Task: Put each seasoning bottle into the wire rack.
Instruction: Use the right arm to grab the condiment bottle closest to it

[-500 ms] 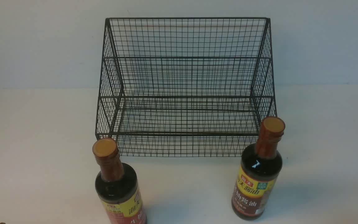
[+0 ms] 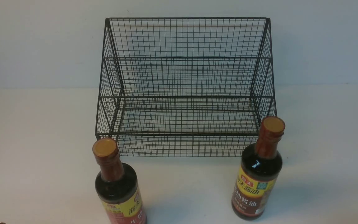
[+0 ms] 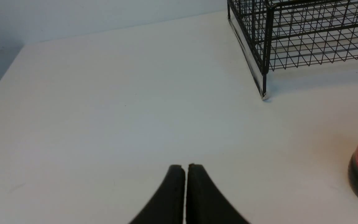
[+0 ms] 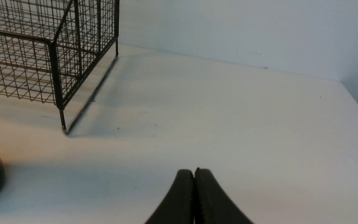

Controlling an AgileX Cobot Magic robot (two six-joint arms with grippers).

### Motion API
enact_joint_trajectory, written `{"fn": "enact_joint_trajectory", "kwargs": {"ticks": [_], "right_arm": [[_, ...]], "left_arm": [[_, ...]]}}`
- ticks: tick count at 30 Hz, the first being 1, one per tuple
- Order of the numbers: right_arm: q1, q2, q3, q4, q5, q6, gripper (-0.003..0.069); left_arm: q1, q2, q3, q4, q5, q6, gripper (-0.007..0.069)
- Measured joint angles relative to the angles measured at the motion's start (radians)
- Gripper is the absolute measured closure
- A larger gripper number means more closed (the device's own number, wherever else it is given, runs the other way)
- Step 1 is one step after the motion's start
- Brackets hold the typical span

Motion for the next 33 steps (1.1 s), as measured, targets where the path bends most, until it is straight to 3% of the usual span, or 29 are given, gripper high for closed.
{"fn": "enact_joint_trajectory", "kwargs": {"ticks": [20,23,29,33], "right_arm": [[0.000,0.000,0.000,0.014,-0.003,0.010,0.0673],[0.000,0.000,0.006,0.145,-0.044,0.087,0.0673],[0.000,0.000,0.011,0.669,-0.133,0.333,0.0673],[0.000,0.000,0.011,0.816,-0.135,0.363,0.0673]], "left_arm": [[0.000,0.000,0.000,0.000,0.000,0.000,0.0629],[0.000,0.000,0.000,0.000,0.000,0.000,0.0629],[0.000,0.000,0.000,0.000,0.000,0.000,0.0629],[0.000,0.000,0.000,0.000,0.000,0.000,0.0629]]}}
